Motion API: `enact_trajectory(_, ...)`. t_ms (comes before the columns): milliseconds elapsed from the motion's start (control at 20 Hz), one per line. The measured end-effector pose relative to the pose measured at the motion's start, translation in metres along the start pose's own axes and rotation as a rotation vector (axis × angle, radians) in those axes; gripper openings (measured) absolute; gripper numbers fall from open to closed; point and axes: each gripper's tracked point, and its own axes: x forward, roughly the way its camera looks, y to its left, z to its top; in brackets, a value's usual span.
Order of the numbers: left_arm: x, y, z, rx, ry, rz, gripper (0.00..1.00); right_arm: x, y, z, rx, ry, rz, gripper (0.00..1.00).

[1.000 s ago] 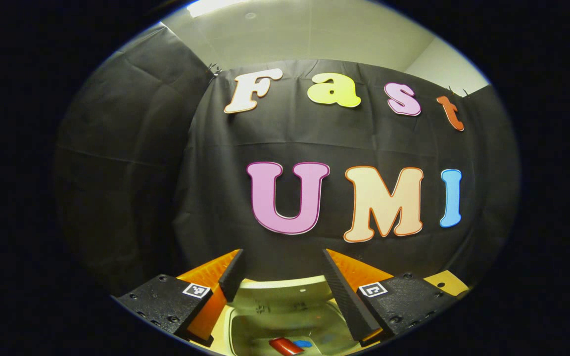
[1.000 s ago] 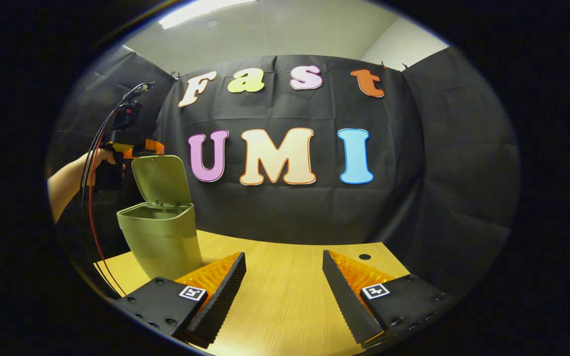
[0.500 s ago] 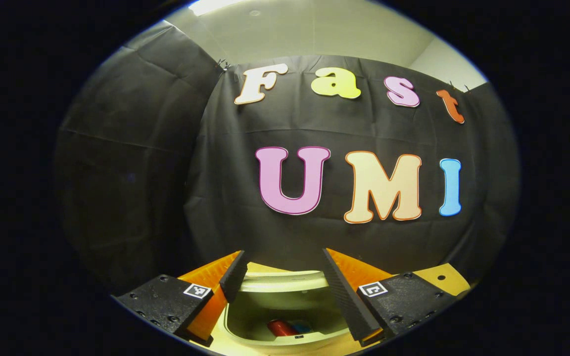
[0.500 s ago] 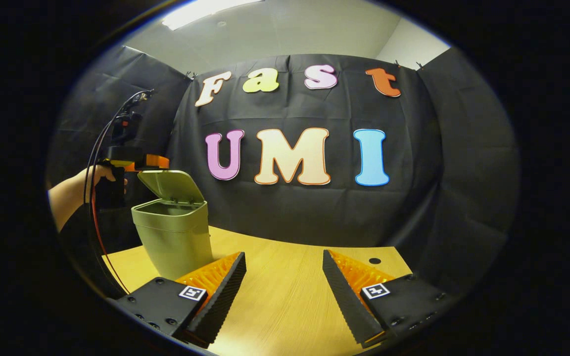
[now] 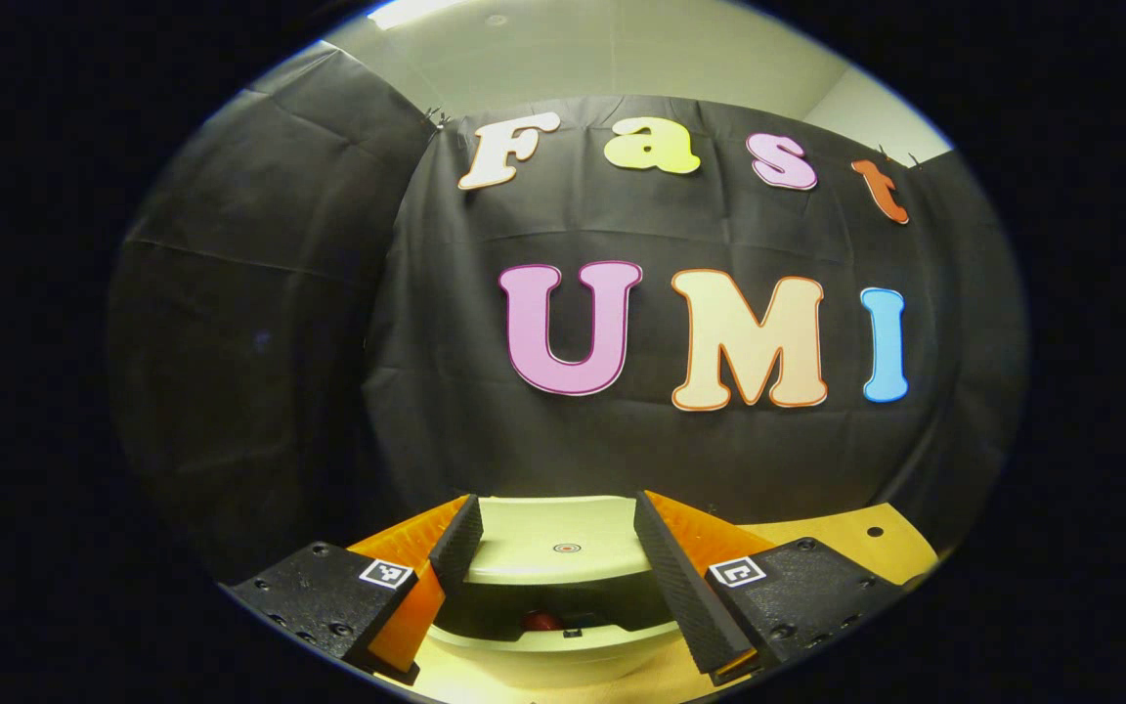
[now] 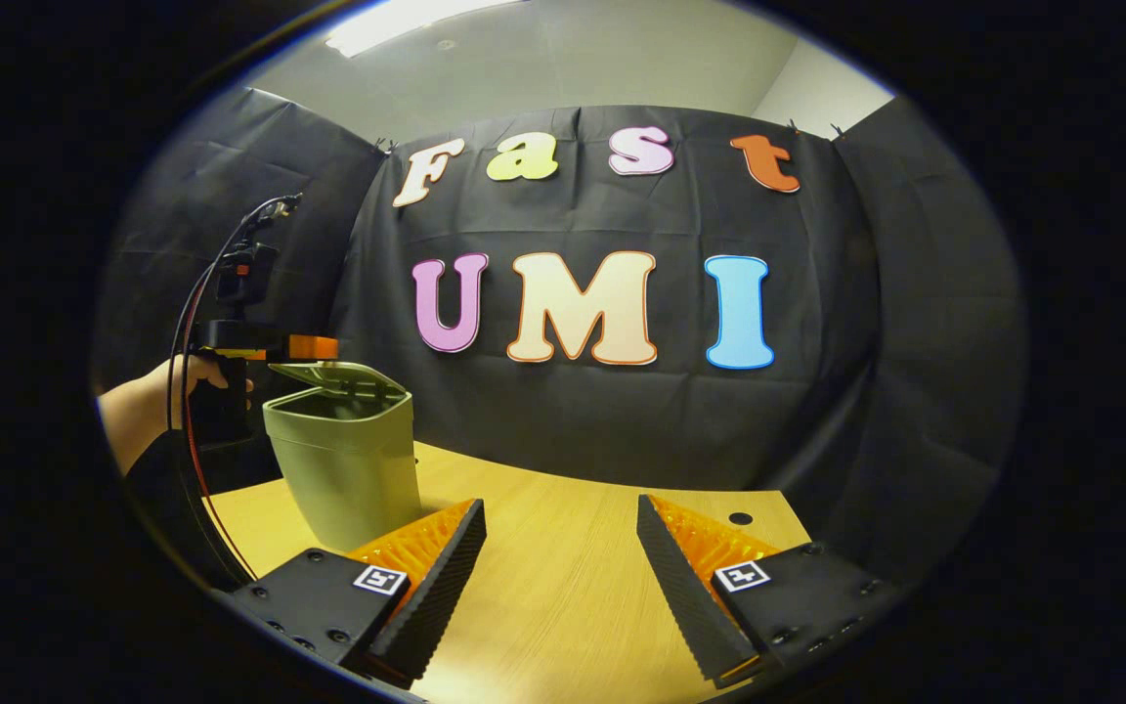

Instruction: Press the lid of the desktop garbage bin to open it, pick up the crumpled paper on the desktop and throw it into the bin, then pick up the pop can on the desktop and drop it into the bin, and finally close the garbage bin lid.

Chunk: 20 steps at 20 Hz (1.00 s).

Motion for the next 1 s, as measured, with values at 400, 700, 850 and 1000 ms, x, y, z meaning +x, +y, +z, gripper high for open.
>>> enact_trajectory(400, -0.006, 0.001, -0.042, 0.004, 0.067, 0.0, 0.92, -0.001, 0.004, -0.006, -0.007, 0.02, 0.003, 0.98)
enact_trajectory(700, -0.006, 0.0, -0.06, 0.026, 0.104, 0.0, 0.93, -0.001, 0.007, -0.006, -0.013, 0.025, 0.002, 0.98)
enact_trajectory(850, -0.006, -0.001, -0.065, 0.061, 0.13, 0.003, 0.94, -0.001, 0.008, -0.006, -0.014, 0.027, -0.003, 0.98)
enact_trajectory(1000, -0.006, -0.002, -0.068, 0.104, 0.113, -0.01, 0.95, 0.0, 0.004, -0.005, -0.01, 0.02, -0.022, 0.98)
